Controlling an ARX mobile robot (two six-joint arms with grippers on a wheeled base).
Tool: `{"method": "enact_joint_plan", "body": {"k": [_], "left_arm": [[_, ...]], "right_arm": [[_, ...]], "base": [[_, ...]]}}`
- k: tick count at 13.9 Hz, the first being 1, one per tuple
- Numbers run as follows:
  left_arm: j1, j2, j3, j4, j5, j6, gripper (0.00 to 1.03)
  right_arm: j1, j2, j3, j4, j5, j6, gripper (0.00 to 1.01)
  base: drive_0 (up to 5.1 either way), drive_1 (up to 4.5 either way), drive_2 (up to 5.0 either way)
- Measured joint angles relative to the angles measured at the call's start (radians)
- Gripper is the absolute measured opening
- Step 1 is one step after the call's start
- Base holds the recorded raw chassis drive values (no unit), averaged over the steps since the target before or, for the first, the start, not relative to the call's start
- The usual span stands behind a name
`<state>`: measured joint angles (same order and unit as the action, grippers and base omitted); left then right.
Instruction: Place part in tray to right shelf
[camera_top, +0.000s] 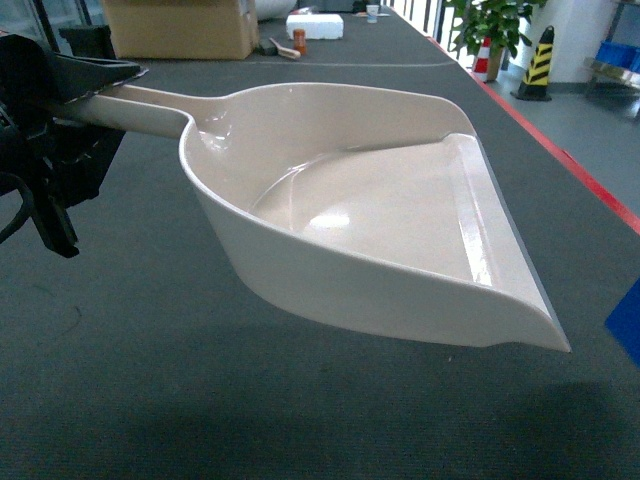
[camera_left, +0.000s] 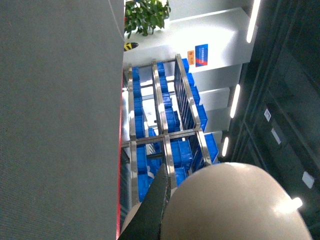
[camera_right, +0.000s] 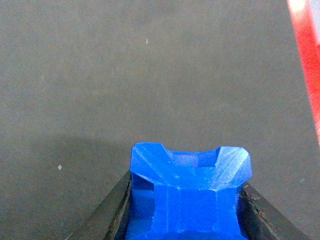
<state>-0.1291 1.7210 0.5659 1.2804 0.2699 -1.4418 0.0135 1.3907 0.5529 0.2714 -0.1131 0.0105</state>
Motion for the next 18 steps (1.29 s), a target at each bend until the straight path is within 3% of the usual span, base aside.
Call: {"method": "enact_joint_plan", "body": {"k": [2, 3, 4, 6, 7, 9, 10, 11, 13, 15, 18], "left_arm": [[0.0, 0.0, 0.0, -0.001, 0.0, 0.0, 0.14], [0.0, 0.0, 0.0, 0.001, 0.0, 0.0, 0.14], [0.0, 0.0, 0.0, 0.0, 0.0, 0.0, 0.14], [0.0, 0.0, 0.0, 0.0, 0.0, 0.0, 0.14], [0.0, 0.0, 0.0, 0.0, 0.001, 0.0, 0.14], [0.0, 0.0, 0.0, 0.0, 0.001, 0.0, 0.14], [0.0, 0.0, 0.0, 0.0, 0.0, 0.0, 0.14], [0.0, 0.0, 0.0, -0.001, 0.0, 0.006, 0.14], [0.0, 0.0, 0.0, -0.001, 0.0, 0.003, 0.14], [0.0, 0.0, 0.0, 0.0, 0.0, 0.002, 0.14], [0.001, 0.0, 0.0, -0.001, 0.0, 0.002, 0.14]], "right_arm": [[0.005, -0.19, 0.049, -0.057, -0.019, 0.022, 0.46], [0.04, -0.258, 0.111, -0.04, -0.032, 0.058, 0.46], [0.089, -0.284, 0.171, -0.014, -0.031, 0.113, 0.46], [0.257, -0.22, 0.253, 0.025, -0.005, 0.272, 0.46], [0.33, -0.156, 0.262, 0.021, 0.019, 0.322, 0.46], [0.453, -0.025, 0.267, 0.014, 0.04, 0.397, 0.46], [0.48, 0.008, 0.269, 0.018, 0.018, 0.423, 0.52], [0.504, 0.023, 0.27, 0.03, 0.022, 0.441, 0.65], [0.503, 0.01, 0.27, 0.052, 0.062, 0.439, 0.83], [0.481, -0.032, 0.253, 0.059, 0.107, 0.406, 1.0], [0.4, -0.137, 0.199, 0.085, 0.199, 0.306, 0.98]], "base": [[0.0, 0.0, 0.0], [0.0, 0.0, 0.0], [0.0, 0.0, 0.0], [0.0, 0.0, 0.0], [0.0, 0.0, 0.0], [0.0, 0.0, 0.0], [0.0, 0.0, 0.0], [0.0, 0.0, 0.0], [0.0, 0.0, 0.0], [0.0, 0.0, 0.0], [0.0, 0.0, 0.0]]}}
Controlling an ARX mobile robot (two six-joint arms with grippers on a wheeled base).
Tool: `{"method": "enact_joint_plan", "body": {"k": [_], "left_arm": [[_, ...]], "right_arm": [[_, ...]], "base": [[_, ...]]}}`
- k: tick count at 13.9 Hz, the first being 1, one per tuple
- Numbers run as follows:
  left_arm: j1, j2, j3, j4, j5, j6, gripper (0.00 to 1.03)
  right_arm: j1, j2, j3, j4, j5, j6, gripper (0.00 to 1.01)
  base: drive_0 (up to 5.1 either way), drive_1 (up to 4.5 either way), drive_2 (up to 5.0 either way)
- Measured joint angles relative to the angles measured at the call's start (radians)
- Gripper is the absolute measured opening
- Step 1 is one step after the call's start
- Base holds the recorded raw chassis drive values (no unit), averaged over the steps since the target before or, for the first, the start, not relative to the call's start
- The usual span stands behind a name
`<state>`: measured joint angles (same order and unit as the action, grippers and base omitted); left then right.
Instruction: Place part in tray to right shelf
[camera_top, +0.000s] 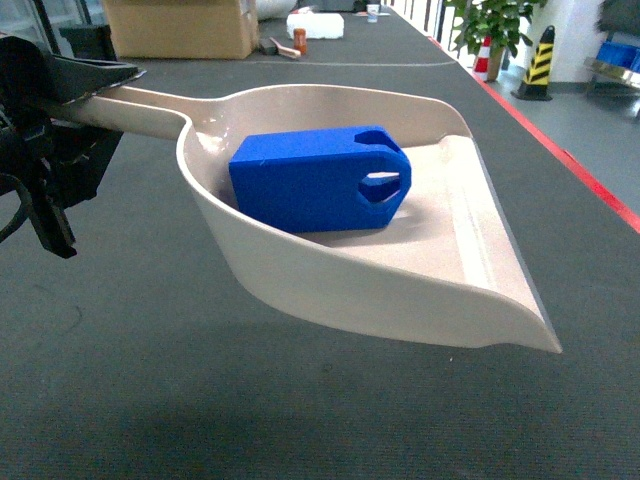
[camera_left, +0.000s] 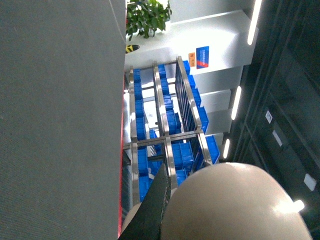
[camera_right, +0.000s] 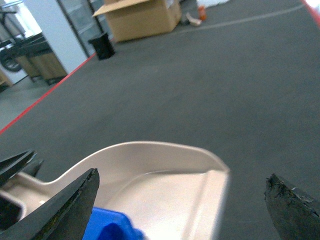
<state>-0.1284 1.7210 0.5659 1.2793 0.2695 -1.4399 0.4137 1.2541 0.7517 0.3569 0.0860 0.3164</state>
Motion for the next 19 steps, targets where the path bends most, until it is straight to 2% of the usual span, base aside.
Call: {"method": "enact_joint_plan", "body": {"k": [2, 3, 5, 6, 7, 8, 9, 11, 12, 13, 14, 19], "left_arm": [[0.0, 0.0, 0.0, 0.0, 0.0, 0.0, 0.14], [0.0, 0.0, 0.0, 0.0, 0.0, 0.0, 0.14], [0.0, 0.0, 0.0, 0.0, 0.0, 0.0, 0.14], [0.0, 0.0, 0.0, 0.0, 0.0, 0.0, 0.14], [0.0, 0.0, 0.0, 0.0, 0.0, 0.0, 0.14], [0.0, 0.0, 0.0, 0.0, 0.0, 0.0, 0.14], [0.0, 0.0, 0.0, 0.0, 0.0, 0.0, 0.14], [0.0, 0.0, 0.0, 0.0, 0.0, 0.0, 0.14], [0.0, 0.0, 0.0, 0.0, 0.0, 0.0, 0.14], [-0.001, 0.0, 0.0, 0.0, 0.001, 0.0, 0.14], [-0.001, 0.0, 0.0, 0.0, 0.0, 0.0, 0.14], [0.001, 0.0, 0.0, -0.002, 0.0, 0.0, 0.14]], "right_arm": [[-0.044, -0.094, -0.048, 0.023, 0.071, -0.103, 0.98], [-0.051, -0.113, -0.058, 0.022, 0.08, -0.131, 0.98], [-0.062, -0.141, -0.074, 0.016, 0.088, -0.158, 0.98], [-0.069, -0.159, -0.087, 0.011, 0.098, -0.185, 0.98], [-0.072, -0.168, -0.093, 0.01, 0.103, -0.191, 0.98], [-0.083, -0.196, -0.114, 0.0, 0.117, -0.228, 0.98], [-0.109, -0.264, -0.164, -0.047, 0.139, -0.284, 0.98], [-0.127, -0.418, -0.253, -0.173, 0.212, -0.342, 0.98], [-0.107, -0.509, -0.286, -0.241, 0.246, -0.344, 0.98], [-0.065, -0.597, -0.314, -0.232, 0.258, -0.348, 0.98], [-0.067, -0.586, -0.314, -0.241, 0.262, -0.348, 0.98], [-0.067, -0.584, -0.314, -0.24, 0.259, -0.348, 0.98]], "base": [[0.0, 0.0, 0.0], [0.0, 0.0, 0.0], [0.0, 0.0, 0.0], [0.0, 0.0, 0.0], [0.0, 0.0, 0.0], [0.0, 0.0, 0.0], [0.0, 0.0, 0.0], [0.0, 0.0, 0.0], [0.0, 0.0, 0.0], [0.0, 0.0, 0.0], [0.0, 0.0, 0.0], [4.8, -3.36, -1.5]]}}
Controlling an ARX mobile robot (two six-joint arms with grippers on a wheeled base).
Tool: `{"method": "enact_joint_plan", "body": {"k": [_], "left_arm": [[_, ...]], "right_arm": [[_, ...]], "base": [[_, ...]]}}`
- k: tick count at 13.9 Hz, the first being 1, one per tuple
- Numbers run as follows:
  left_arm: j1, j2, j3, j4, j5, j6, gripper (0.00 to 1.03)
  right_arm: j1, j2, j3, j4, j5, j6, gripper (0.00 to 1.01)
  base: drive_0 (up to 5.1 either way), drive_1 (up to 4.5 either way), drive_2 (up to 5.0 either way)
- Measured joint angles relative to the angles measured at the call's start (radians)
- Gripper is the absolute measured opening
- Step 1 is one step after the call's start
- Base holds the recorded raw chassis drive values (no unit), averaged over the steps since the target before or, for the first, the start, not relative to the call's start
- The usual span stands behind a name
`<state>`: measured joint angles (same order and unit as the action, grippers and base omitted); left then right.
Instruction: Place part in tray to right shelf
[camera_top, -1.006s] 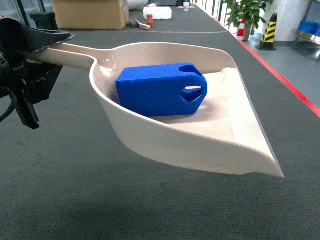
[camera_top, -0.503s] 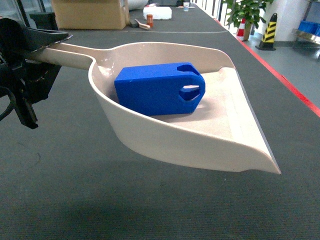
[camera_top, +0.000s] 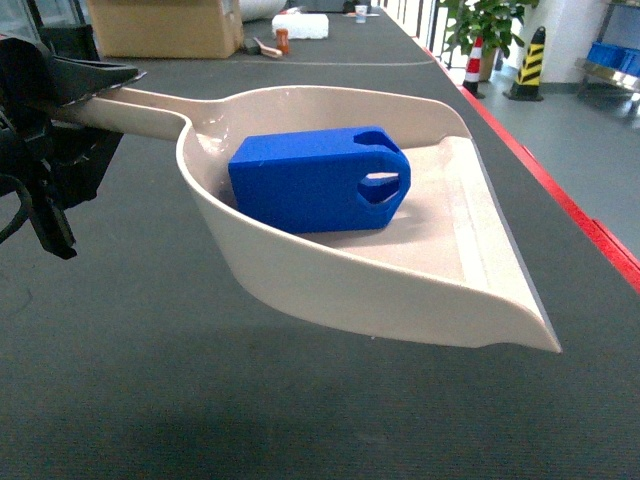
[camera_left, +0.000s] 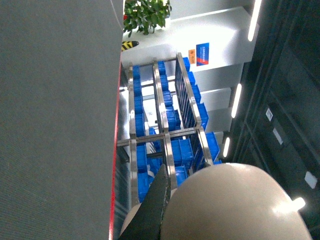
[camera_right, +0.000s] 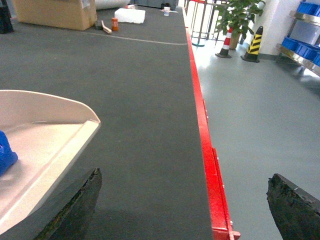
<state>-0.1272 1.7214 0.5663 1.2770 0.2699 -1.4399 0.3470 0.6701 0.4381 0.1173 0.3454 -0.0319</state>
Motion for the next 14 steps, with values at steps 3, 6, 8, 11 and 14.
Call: {"method": "enact_joint_plan", "body": {"k": [3, 6, 8, 11, 14], "left_arm": [[0.0, 0.0, 0.0, 0.002, 0.0, 0.0, 0.14], [0.0, 0.0, 0.0, 0.006, 0.001, -0.001, 0.14], [0.0, 0.0, 0.0, 0.003, 0.0, -0.001, 0.14], [0.0, 0.001, 0.0, -0.002, -0.002, -0.001, 0.14], [-0.001, 0.0, 0.003, 0.005, 0.0, 0.0, 0.14]], "right_arm": [[0.0, -0.004, 0.0, 0.0, 0.0, 0.0, 0.98], [-0.001, -0.004, 0.0, -0.002, 0.003, 0.0, 0.98], [0.0, -0.005, 0.0, -0.001, 0.003, 0.0, 0.98], [0.0, -0.005, 0.0, -0.001, 0.003, 0.0, 0.98], [0.0, -0.005, 0.0, 0.0, 0.003, 0.0, 0.98]], "base": [[5.1, -2.37, -2.4], [4.9, -2.56, -2.6], [4.9, -2.56, -2.6], [4.9, -2.56, -2.6], [4.9, -2.56, -2.6]]}}
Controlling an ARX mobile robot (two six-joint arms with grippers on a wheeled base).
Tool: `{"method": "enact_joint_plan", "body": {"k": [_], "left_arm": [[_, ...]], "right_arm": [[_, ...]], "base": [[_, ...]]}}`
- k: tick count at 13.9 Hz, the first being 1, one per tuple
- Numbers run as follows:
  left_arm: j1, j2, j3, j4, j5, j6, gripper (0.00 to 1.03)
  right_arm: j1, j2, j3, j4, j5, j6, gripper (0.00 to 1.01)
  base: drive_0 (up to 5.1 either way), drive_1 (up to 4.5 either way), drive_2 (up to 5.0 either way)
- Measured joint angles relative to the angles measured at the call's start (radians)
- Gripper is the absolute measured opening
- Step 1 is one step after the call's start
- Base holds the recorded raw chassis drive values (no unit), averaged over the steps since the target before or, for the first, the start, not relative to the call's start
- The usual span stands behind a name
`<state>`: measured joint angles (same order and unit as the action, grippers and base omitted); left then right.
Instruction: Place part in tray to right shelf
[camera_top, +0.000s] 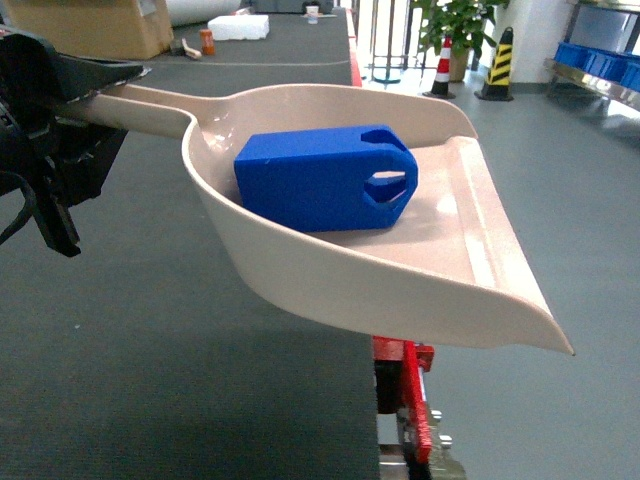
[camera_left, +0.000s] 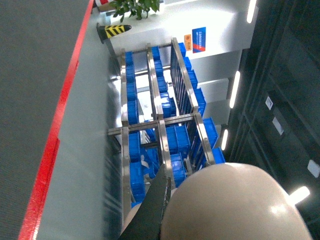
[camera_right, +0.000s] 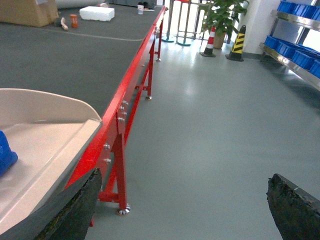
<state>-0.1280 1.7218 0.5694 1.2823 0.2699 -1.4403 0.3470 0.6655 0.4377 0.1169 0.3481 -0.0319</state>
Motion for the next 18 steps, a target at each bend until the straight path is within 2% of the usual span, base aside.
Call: {"method": "enact_joint_plan", "body": {"k": [18], "left_arm": [[-0.001, 0.0, 0.001, -0.005, 0.002, 0.0, 0.14]], "right_arm": [[0.0, 0.0, 0.0, 0.003, -0.002, 0.0, 0.98]], "base": [[4.9, -2.56, -2.6]]}}
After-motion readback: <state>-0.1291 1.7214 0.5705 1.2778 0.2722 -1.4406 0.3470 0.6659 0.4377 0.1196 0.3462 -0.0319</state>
